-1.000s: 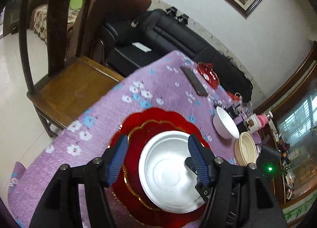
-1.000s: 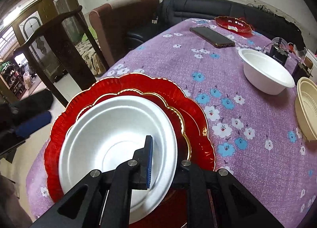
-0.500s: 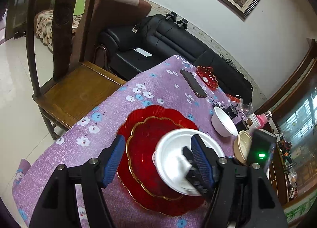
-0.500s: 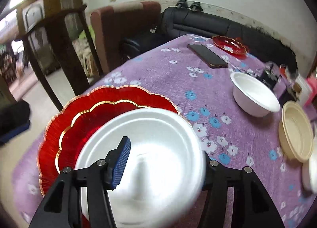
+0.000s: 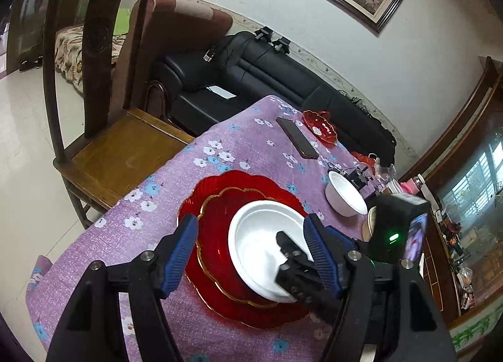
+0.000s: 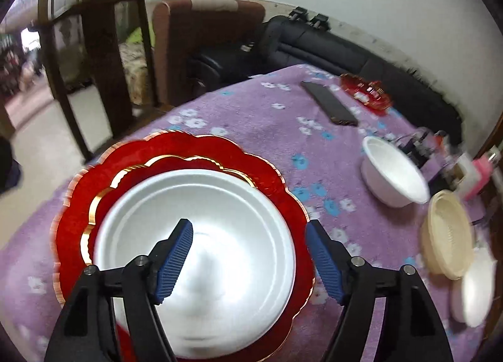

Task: Organize plates and bowls
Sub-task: 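Lower the white plate onto the stacked red plates and open both grippers, then move both grippers to the white bowl beside the beige bowl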

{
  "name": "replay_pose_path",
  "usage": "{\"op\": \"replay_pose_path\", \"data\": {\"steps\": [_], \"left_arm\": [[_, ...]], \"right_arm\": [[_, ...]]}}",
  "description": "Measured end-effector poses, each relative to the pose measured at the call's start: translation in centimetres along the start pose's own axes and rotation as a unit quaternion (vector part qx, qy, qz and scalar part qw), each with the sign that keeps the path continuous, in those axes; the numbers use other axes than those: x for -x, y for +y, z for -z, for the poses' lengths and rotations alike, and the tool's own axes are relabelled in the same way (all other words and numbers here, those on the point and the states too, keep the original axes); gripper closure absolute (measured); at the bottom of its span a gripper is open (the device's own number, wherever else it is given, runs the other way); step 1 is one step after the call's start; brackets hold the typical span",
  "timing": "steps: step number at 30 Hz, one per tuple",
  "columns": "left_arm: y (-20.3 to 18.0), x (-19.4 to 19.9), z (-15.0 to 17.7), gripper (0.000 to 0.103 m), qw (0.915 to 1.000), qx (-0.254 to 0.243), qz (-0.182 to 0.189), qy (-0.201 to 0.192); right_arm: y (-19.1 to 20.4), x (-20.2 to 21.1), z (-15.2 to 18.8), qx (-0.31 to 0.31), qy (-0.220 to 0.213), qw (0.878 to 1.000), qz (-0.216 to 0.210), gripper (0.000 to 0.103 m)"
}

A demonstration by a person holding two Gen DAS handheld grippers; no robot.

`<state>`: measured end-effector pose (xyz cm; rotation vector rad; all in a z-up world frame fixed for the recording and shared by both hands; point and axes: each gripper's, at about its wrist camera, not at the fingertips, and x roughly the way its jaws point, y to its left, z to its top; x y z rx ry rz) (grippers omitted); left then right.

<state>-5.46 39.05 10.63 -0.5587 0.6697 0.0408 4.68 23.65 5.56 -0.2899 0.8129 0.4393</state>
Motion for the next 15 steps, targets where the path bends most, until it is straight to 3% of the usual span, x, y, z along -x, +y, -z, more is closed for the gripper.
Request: {"op": "replay_pose_path", "data": {"steps": [6, 9, 11, 13, 15], "left_arm": [[-1.4, 0.9, 0.6, 0.034, 0.9993, -0.031, -0.011, -0.015], [-2.7, 1.4, 1.0, 0.034, 0.9974, -0.056, -0.029, -0.035], [-3.8, 2.0, 1.4, 0.025, 0.9936, -0.08, -0.053, -0.06], [-4.9, 2.7, 1.8, 0.01, 0.9881, -0.097, -0.079, -0.089], [-5.9, 3.4, 2.2, 0.007, 0.9836, -0.11, -0.089, -0.112]], "right_arm": [[-3.4, 3.3, 0.8, -0.056, -0.045, 0.997, -0.004, 0.024], [-5.0, 5.2, 1.8, -0.069, -0.075, 0.995, 0.016, 0.024], [-5.8, 6.5, 2.7, -0.069, -0.096, 0.992, 0.042, 0.024], [-6.7, 7.8, 3.8, -0.067, -0.118, 0.988, 0.075, 0.024], [-7.7, 8.6, 4.8, -0.067, -0.132, 0.984, 0.098, 0.024]]}}
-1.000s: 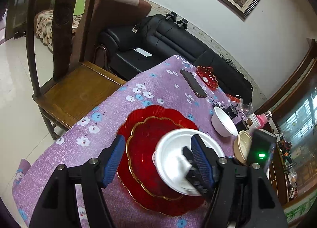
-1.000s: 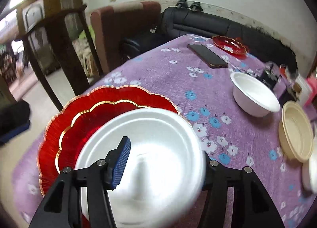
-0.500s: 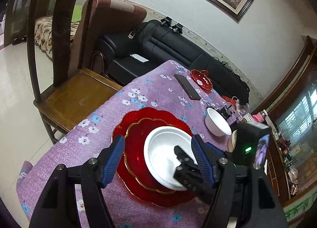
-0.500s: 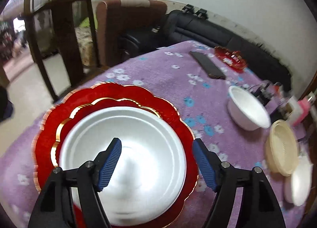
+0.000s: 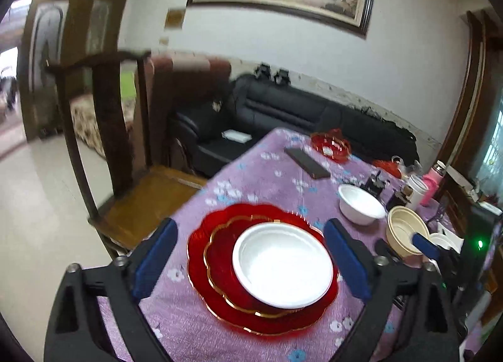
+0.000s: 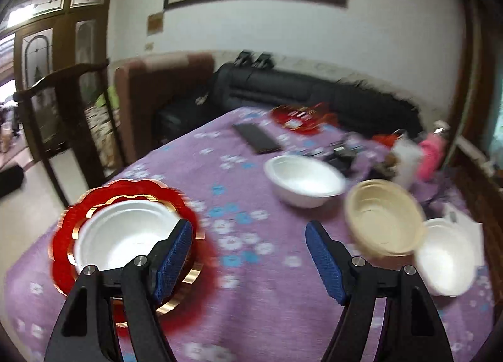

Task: Organize plates and bowls
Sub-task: 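Move both grippers to the white bowl beside the beige bowl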

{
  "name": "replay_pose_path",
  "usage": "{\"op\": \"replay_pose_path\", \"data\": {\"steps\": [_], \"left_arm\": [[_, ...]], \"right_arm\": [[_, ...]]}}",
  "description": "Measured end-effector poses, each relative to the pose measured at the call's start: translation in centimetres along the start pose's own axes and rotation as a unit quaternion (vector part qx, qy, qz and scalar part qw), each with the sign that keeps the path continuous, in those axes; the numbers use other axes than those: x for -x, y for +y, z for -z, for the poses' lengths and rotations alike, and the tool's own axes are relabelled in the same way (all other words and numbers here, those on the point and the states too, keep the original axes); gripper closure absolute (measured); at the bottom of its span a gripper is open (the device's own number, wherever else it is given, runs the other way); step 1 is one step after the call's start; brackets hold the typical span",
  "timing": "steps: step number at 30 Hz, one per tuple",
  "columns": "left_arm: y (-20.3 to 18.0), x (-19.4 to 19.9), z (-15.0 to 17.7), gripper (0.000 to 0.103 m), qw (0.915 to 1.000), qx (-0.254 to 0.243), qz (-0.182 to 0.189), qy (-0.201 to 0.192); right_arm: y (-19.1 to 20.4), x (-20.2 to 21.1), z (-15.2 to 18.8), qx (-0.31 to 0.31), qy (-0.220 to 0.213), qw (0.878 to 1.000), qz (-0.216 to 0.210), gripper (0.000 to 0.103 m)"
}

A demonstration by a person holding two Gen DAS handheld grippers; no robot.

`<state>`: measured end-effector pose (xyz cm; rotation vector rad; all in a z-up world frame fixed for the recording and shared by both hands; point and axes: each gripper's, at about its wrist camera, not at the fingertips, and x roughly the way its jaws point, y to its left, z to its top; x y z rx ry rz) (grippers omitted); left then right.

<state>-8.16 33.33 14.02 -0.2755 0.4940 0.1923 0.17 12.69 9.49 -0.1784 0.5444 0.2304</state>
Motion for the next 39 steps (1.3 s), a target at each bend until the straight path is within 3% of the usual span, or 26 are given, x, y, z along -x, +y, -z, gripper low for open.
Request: {"op": "replay_pose_path", "data": {"steps": [5, 13, 21, 26, 32, 39], "left_arm": [[-2.6, 0.4, 0.6, 0.006, 0.9997, -0.024, 0.011, 0.003], [-6.9, 1.1, 1.8, 0.006, 0.9975, -0.067, 0.018, 0.006], [-10.9, 0.2, 3.9, 0.006, 0.9919, -0.099, 0.061, 0.051], [-13.1, -0.9, 5.4, 0.006, 0.9876, -0.114, 0.072, 0.08], [-14.7, -1.4, 6.3, 0.006, 0.9831, -0.133, 0.079, 0.098], [-15.3, -2.6, 6.5, 0.006, 0.9806, -0.134, 0.084, 0.117]], "right_arm": [[-3.4, 0.1, 1.6, -0.013, 0.013, 1.0, 0.008, 0.023], [-12.0, 3.5, 4.2, -0.096, 0.006, 0.994, 0.045, 0.023], [-23.0, 7.3, 6.5, -0.193, 0.004, 0.976, 0.105, 0.023], [-27.4, 7.7, 8.3, -0.255, 0.02, 0.959, 0.119, 0.023], [-28.4, 6.9, 9.4, -0.271, 0.032, 0.954, 0.123, 0.023], [-28.2, 5.9, 9.3, -0.267, 0.037, 0.957, 0.108, 0.023]]}}
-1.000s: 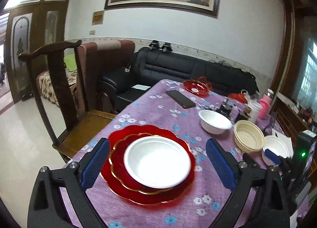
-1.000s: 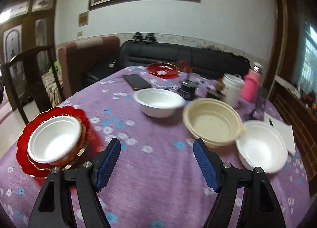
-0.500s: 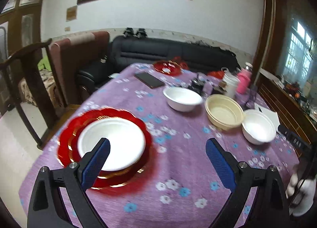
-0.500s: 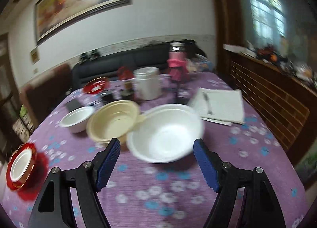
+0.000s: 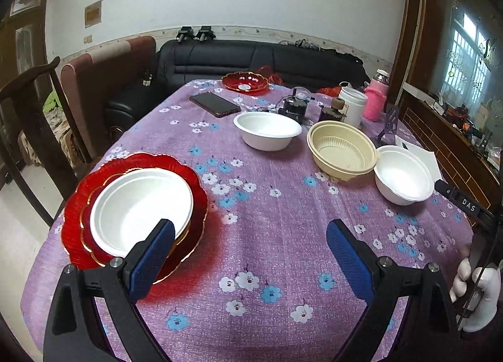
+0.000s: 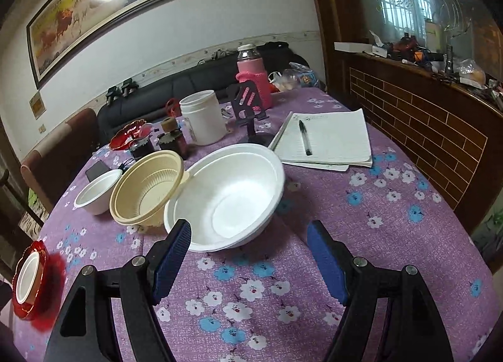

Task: Organize plates and bowls
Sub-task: 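Move both grippers to the white bowl beside the beige bowl, then close the right gripper on the white bowl rim while the left gripper grips it too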

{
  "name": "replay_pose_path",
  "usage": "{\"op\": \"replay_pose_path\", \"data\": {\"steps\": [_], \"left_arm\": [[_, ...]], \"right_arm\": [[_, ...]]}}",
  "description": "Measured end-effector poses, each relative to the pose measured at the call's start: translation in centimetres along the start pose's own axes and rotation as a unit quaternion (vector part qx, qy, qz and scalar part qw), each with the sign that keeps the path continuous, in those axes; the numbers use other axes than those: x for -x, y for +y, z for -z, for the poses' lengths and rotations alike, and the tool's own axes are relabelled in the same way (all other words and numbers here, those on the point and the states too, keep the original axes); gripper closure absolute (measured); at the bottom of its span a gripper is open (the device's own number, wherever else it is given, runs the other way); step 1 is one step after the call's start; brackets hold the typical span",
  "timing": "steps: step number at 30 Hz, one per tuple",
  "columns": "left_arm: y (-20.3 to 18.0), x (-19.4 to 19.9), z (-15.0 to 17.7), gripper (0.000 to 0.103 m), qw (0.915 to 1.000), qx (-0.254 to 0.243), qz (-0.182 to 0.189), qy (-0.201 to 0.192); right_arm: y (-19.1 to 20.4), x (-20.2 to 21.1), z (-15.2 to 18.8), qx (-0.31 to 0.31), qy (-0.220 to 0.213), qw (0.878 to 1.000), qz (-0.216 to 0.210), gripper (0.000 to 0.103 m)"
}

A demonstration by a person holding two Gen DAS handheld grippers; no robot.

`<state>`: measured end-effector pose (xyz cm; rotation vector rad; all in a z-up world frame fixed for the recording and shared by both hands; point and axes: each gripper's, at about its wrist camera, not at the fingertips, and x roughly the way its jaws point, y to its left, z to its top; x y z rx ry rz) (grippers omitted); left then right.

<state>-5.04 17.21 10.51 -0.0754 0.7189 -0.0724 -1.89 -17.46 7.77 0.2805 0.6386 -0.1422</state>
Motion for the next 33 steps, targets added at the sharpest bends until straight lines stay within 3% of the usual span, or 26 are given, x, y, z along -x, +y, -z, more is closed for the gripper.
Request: {"op": "replay_pose_path", "data": {"steps": [9, 14, 18, 23, 25, 26, 30, 33], "left_arm": [[0.2, -1.6, -0.4, 0.006, 0.9997, 0.013, 0.011, 0.017], [0.1, -2.1, -0.3, 0.006, 0.9996, 0.008, 0.015, 0.021], [-0.1, -2.8, -0.1, 0.006, 0.9992, 0.011, 0.02, 0.031], [-0.9, -3.4, 0.1, 0.006, 0.9988, 0.005, 0.024, 0.041], [-1.2, -3.2, 0.2, 0.006, 0.9989, 0.001, 0.025, 0.04], [-1.3, -3.0, 0.2, 0.006, 0.999, -0.001, 0.025, 0.038], [-1.4, -2.9, 0.0, 0.006, 0.9991, -0.004, 0.024, 0.036], [-1.3, -2.9, -0.1, 0.006, 0.9989, -0.001, 0.028, 0.038]], "right_arm": [[2.4, 0.1, -0.7, 0.023, -0.004, 0.999, -0.027, 0.023], [-0.6, 0.1, -1.5, -0.024, -0.021, 0.999, 0.013, 0.023], [-2.9, -1.5, -1.8, -0.059, 0.001, 0.998, 0.027, 0.023], [-2.7, -4.9, -2.2, -0.053, 0.039, 0.997, 0.038, 0.025], [-2.3, -6.0, -2.5, -0.046, 0.049, 0.997, 0.048, 0.04], [-2.2, -6.7, -2.7, -0.047, 0.056, 0.996, 0.048, 0.053], [-2.9, -8.3, -2.9, -0.081, 0.091, 0.992, 0.015, 0.087], [-3.5, -7.9, -2.6, -0.098, 0.105, 0.99, -0.011, 0.091]]}}
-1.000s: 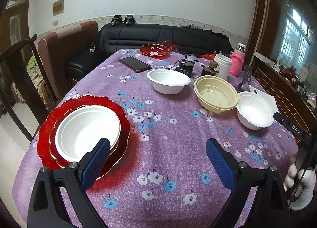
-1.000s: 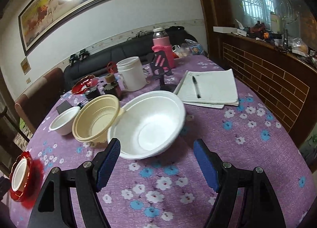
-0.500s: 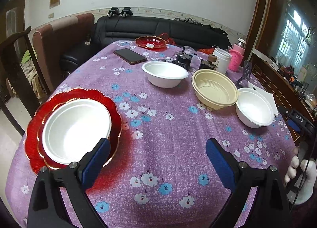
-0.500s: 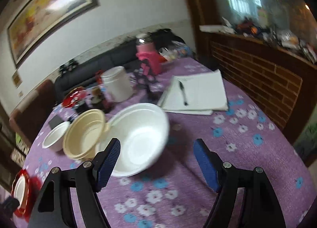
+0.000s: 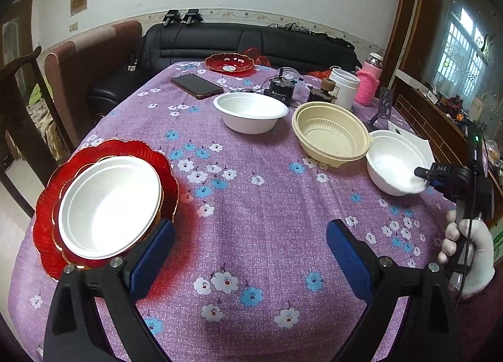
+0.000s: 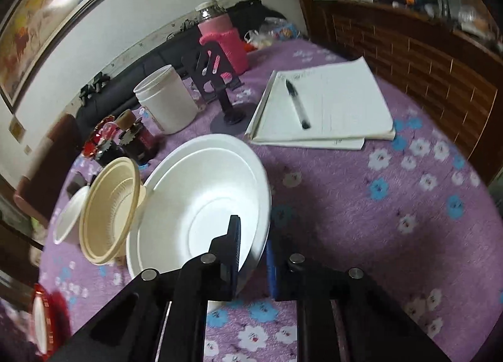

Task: Organize plates and bowls
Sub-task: 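Close the right gripper on the white bowl rim while the left gripper grips it too, then carry the white bowl with both grippers over the plate stack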

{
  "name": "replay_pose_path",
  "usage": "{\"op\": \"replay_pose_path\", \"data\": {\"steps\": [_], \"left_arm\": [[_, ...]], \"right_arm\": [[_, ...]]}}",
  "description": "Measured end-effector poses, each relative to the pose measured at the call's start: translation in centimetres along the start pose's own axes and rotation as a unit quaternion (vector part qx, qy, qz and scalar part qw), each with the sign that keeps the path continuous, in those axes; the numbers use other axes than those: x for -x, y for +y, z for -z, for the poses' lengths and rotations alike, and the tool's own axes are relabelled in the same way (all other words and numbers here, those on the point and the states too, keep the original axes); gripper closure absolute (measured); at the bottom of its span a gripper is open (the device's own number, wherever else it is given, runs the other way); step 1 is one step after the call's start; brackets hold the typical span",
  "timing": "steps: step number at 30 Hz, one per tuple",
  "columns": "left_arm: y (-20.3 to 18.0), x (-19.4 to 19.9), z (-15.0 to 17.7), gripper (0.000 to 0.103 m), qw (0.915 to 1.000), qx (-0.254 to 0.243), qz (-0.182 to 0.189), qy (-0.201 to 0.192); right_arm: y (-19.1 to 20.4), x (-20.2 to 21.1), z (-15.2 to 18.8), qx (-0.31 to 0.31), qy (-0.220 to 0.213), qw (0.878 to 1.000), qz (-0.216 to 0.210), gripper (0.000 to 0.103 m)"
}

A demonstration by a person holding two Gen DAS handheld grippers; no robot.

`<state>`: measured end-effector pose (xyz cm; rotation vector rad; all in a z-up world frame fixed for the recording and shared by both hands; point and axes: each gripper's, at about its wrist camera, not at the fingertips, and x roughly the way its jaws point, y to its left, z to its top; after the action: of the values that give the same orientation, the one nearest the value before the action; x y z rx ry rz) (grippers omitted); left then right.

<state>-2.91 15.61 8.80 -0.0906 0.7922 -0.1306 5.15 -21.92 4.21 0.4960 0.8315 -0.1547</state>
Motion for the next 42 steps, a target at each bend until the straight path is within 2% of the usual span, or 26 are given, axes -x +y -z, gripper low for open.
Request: {"op": "replay_pose_path", "data": {"steps": [6, 10, 14, 17, 21, 27, 29, 30, 31, 33, 34, 36, 39, 42], "left_arm": [[0.0, -0.5, -0.2, 0.006, 0.9997, 0.012, 0.018, 0.015], [-0.2, -0.8, -0.1, 0.006, 0.9992, 0.016, 0.028, 0.022], [-0.9, -1.4, 0.1, 0.006, 0.9989, 0.013, 0.034, 0.03], [-1.1, -2.1, 0.3, 0.006, 0.9978, 0.022, 0.045, 0.043], [-1.1, -3.0, 0.4, 0.006, 0.9961, 0.034, 0.056, 0.059], [-1.0, -4.5, 0.4, 0.006, 0.9954, 0.039, 0.051, 0.072], [-1.2, -5.1, 0.3, 0.014, 0.9952, 0.034, 0.053, 0.075], [-1.6, -5.5, 0.2, 0.032, 0.995, 0.026, 0.054, 0.08], [-1.9, -6.0, 0.2, 0.056, 0.9944, 0.017, 0.055, 0.089], [-2.4, -6.7, 0.2, 0.081, 0.9922, 0.007, 0.064, 0.107], [-2.6, -6.9, 0.3, 0.089, 0.9911, 0.006, 0.071, 0.113], [-3.3, -6.6, 0.6, 0.094, 0.9921, -0.008, 0.066, 0.107], [-3.7, -5.6, 0.9, 0.094, 0.9946, -0.019, 0.053, 0.087], [-3.3, -4.6, 0.8, 0.094, 0.9957, -0.017, 0.049, 0.077]], "right_arm": [[-1.9, 0.6, 1.1, -0.033, 0.073, 0.994, -0.077, 0.095], [-2.4, 0.6, 2.6, -0.044, 0.133, 0.982, -0.129, 0.095], [-0.5, 0.8, 4.7, -0.002, 0.169, 0.975, -0.142, 0.095], [1.8, 1.2, 6.5, 0.033, 0.194, 0.966, -0.168, 0.095], [4.6, 1.3, 8.5, 0.075, 0.213, 0.957, -0.181, 0.094], [6.9, 1.0, 10.0, 0.099, 0.237, 0.947, -0.193, 0.094], [7.2, 0.8, 10.2, 0.102, 0.236, 0.948, -0.189, 0.094], [7.3, 0.7, 10.1, 0.102, 0.235, 0.948, -0.188, 0.094], [7.3, 0.8, 10.1, 0.101, 0.234, 0.949, -0.187, 0.094], [7.5, 0.7, 10.1, 0.1, 0.231, 0.949, -0.188, 0.094], [7.3, 0.9, 10.0, 0.101, 0.23, 0.949, -0.19, 0.093], [7.7, 1.3, 10.3, 0.113, 0.225, 0.951, -0.181, 0.092], [8.6, 1.7, 10.7, 0.134, 0.213, 0.954, -0.164, 0.092], [9.2, 2.4, 10.7, 0.144, 0.198, 0.955, -0.166, 0.092]]}}
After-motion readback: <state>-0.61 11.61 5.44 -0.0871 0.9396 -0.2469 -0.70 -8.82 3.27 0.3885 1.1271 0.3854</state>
